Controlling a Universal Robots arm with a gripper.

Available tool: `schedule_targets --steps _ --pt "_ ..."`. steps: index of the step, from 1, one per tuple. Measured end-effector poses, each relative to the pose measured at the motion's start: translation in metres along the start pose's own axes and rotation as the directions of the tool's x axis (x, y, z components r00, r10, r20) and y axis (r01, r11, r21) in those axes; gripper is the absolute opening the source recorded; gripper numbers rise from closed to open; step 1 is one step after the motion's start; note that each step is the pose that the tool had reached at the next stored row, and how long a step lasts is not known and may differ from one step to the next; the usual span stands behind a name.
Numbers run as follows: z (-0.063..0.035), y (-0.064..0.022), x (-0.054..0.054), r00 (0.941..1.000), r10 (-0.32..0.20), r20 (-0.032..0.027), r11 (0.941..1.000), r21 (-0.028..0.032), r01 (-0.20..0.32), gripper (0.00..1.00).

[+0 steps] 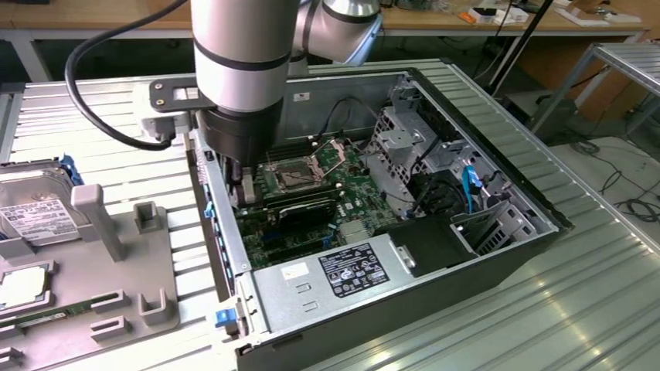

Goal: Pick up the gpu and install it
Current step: 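Press down on the gpu until it lock into place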

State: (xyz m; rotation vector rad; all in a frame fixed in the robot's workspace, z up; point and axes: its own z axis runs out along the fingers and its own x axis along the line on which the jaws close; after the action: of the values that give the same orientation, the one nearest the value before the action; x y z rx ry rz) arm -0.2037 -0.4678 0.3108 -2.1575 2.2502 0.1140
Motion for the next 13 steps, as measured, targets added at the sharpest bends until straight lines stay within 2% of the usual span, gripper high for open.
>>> schedule_targets --steps 7,13 --pt "0.0009 0.0001 0.0020 1.0000 0.000 0.0002 1.0000 0.0014 0.000 0.11" --pt "0.0028 0.0000 0.0022 1.0000 0.000 0.0002 1.0000 0.0049 0.000 0.11"
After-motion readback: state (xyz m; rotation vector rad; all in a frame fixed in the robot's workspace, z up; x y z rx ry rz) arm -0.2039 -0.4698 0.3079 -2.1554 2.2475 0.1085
